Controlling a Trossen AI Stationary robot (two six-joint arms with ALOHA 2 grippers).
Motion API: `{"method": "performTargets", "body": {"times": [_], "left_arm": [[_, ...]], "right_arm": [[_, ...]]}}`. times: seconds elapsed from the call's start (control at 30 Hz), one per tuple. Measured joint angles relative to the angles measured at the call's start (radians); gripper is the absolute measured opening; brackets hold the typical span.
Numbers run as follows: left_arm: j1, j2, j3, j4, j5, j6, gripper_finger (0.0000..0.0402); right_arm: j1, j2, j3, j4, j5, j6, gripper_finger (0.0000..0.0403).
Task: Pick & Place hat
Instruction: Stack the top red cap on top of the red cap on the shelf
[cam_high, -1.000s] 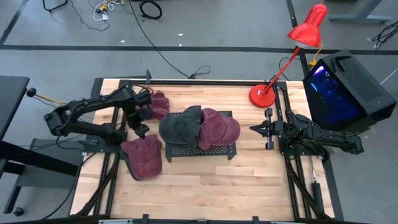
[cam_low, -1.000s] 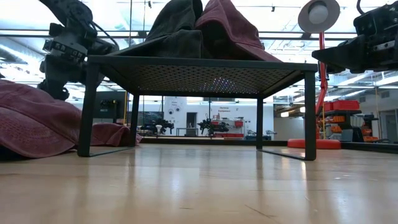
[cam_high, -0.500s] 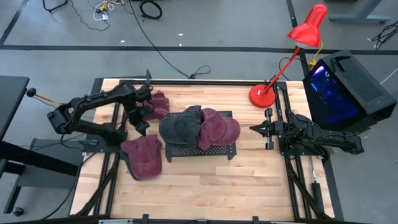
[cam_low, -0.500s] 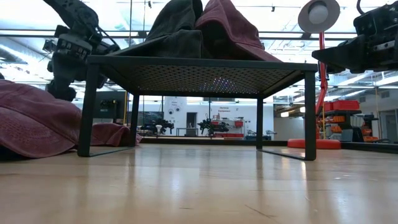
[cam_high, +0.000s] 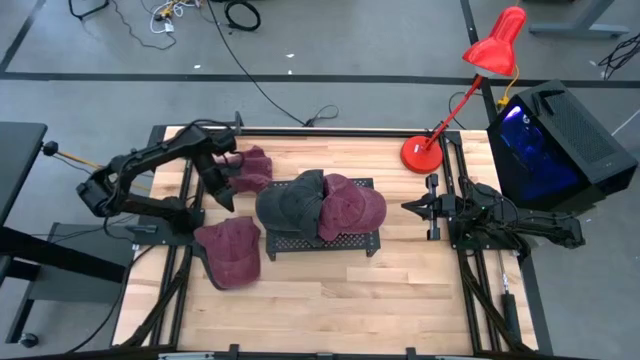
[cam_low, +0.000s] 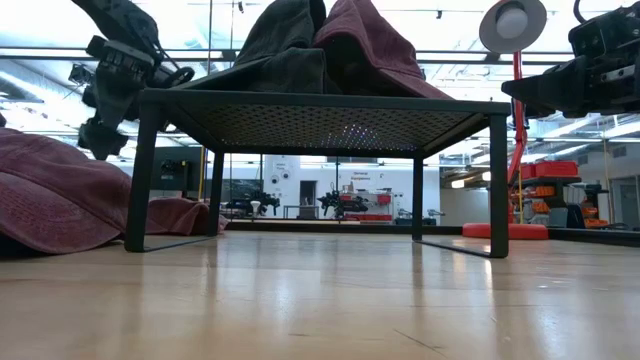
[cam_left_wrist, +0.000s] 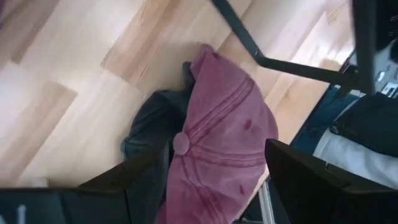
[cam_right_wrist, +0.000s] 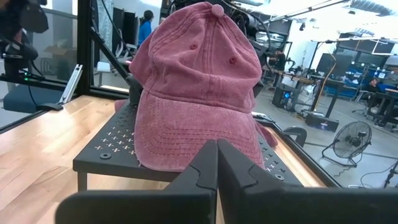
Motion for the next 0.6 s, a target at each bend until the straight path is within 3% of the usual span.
{"method": "performTargets", "body": {"times": [0.33,0.6], "left_arm": [[0.031,0.07,-0.028,-0.002,0.088,0.008,0.027],[0.031,0.135,0.002,-0.029,-0.003,0.064,0.0271]], "right_arm": [[0.0,0.0,0.0,0.0,0.0,0.0,0.0004],[0.0,0.0,0.0,0.0,0.0,0.0,0.0004]]}}
